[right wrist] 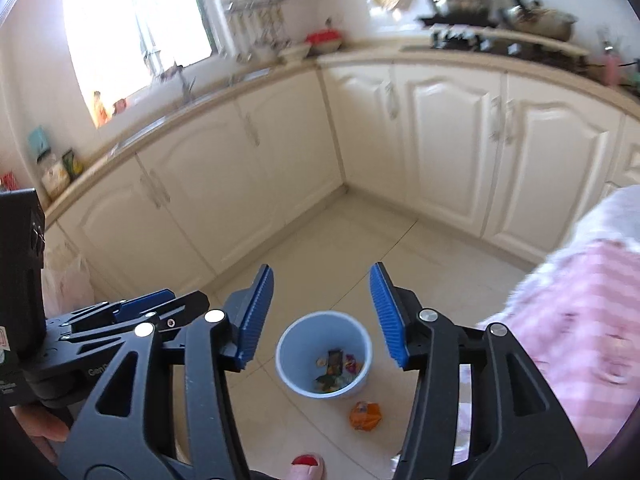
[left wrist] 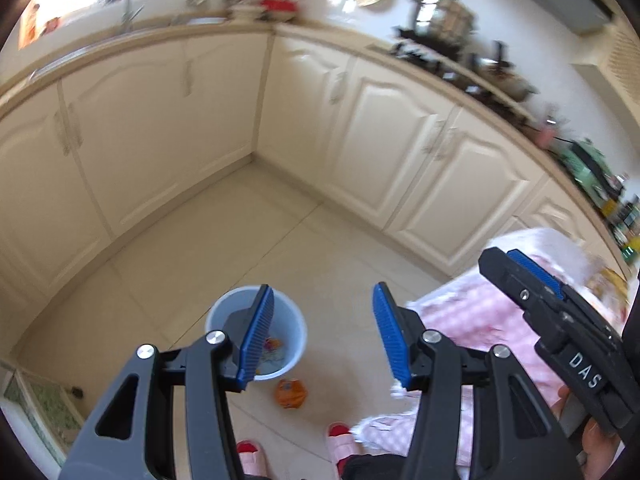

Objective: Collect trash
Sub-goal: 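Move both tools back over the table toward the plastic bags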

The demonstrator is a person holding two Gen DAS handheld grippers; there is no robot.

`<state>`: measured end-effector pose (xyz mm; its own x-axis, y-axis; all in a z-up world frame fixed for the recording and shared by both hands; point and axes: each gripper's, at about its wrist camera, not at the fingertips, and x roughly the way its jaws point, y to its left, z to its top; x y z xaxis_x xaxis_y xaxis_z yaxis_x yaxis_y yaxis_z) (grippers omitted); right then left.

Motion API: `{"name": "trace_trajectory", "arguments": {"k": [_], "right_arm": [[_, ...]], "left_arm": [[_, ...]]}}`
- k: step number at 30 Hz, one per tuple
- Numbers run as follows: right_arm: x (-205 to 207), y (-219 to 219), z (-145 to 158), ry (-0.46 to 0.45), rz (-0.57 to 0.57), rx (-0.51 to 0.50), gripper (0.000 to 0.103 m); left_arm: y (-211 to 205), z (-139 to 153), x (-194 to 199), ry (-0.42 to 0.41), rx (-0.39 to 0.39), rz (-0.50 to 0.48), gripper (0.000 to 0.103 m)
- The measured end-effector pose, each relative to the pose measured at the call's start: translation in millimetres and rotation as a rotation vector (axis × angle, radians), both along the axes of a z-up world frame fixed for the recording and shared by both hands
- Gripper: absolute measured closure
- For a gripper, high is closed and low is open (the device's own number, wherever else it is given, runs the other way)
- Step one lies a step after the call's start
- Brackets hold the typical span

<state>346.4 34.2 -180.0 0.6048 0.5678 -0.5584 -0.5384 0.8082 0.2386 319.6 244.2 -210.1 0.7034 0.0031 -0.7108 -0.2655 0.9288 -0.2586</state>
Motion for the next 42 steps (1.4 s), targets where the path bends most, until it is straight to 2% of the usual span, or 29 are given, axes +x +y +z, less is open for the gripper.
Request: {"name": "trace_trajectory", "arguments": {"k": [5,9,16,21,23,30,34,39,42], "right_arm": [[-27,-79,38,-0.09,-0.102,0.039,0.048],[-46,-150,49,-0.142,-0.224,0.033,0.044],[-60,-276,36,-0.127,-0.464,0.015,0.044],[-67,-344,19,-0.081,-0.594,0.022,0.044],[-68,-358,15,-0.074,-0.619,0.022,0.044],[-65,-390,2,-0.062,-0.663,0.012,0.043],[-58,-395,-3,-0.05,-0.662,0.001,0.042],[-47,-398,-7,-0.033,-0.64,-0.004,0.041],[-41,-400,-10,-0.023,-0.635,-0.003,0.04]], "left_arm": [[-77,41,-5,-0.08,0.014,-0.145,0.047],[-155,55,4,-0.098,0.024,-0.293,0.047],[-288,52,21,-0.081,0.086,-0.502,0.047],[-350,39,33,-0.038,0.113,-0.625,0.047],[-361,35,38,-0.014,0.071,-0.649,0.047],[-378,33,63,0.006,-0.094,-0.6,0.045],[-383,31,83,0.029,-0.189,-0.521,0.043],[-387,24,106,0.039,-0.251,-0.427,0.043],[-393,17,122,0.053,-0.261,-0.399,0.043]]}}
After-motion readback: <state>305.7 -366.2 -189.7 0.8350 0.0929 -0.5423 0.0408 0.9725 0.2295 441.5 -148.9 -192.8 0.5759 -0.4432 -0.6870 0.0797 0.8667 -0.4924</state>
